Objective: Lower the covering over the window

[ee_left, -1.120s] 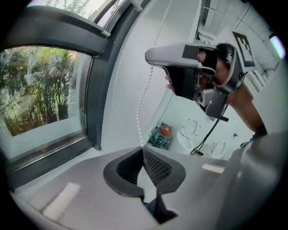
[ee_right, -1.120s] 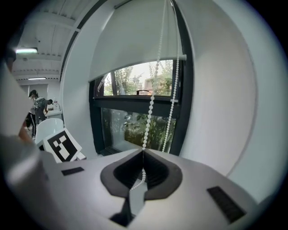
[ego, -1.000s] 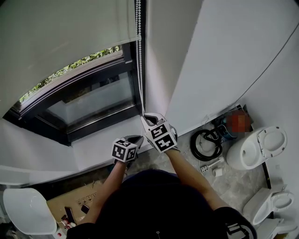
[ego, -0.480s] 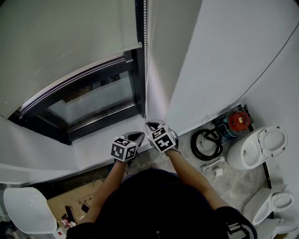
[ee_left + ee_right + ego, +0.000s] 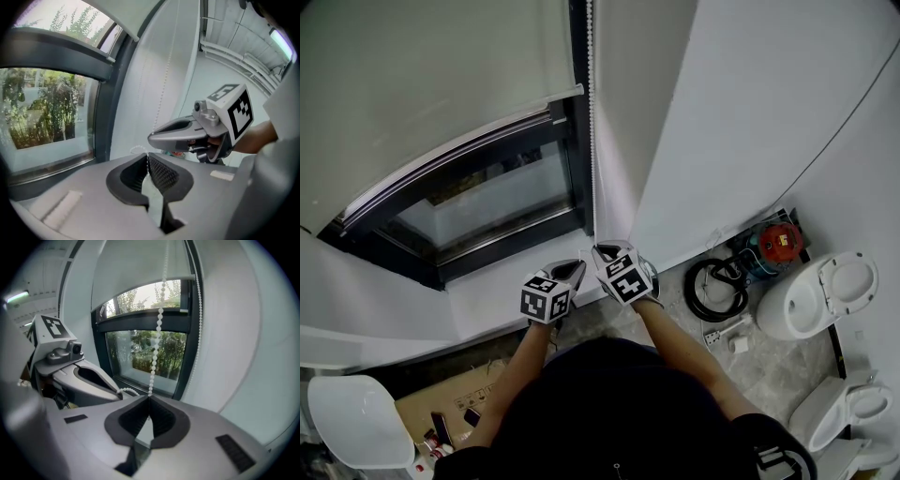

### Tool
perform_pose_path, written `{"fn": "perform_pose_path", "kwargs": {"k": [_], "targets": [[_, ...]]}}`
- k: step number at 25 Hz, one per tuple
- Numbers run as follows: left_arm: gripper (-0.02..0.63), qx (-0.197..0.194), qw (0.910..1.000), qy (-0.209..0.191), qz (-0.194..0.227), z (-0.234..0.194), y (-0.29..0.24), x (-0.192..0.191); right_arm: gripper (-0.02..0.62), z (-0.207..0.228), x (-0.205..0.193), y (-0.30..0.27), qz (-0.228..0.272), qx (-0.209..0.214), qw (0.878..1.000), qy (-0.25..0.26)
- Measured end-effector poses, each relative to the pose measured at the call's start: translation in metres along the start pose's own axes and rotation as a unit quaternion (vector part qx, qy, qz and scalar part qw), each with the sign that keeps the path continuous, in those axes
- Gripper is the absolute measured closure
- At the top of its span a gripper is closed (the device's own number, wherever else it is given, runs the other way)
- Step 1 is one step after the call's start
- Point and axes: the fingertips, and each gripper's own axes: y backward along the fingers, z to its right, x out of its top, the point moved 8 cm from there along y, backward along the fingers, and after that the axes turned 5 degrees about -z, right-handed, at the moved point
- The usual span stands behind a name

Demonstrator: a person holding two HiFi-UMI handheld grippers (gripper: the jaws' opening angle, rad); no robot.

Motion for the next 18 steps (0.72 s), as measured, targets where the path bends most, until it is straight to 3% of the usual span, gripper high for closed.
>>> {"fn": "perform_pose_path", "kwargs": {"k": [5,9,12,18], "targets": [[0.588,0.036,0.9967,0.010,0.072,-0.018,0.030,0.032,0.583,0.000,-0.001,0.000,0.000,0.002,1.000,0.002],[0.589,0.052,0.9878,-0.004,0.147,-0.018,0.063,0.071,0.583,-0.002,-0.001,0.001,0.000,0.004,1.000,0.001],[0.588,0.044,0.9805,-0.027,0.189,-0.007,0.078,0.098,0.583,-0.001,-0.001,0.000,0.001,0.004,1.000,0.009],[0.588,0.004,0.9700,-0.082,0.229,0.030,0.088,0.138,0.583,-0.005,-0.001,0.001,0.005,0.012,1.000,-0.005]]}}
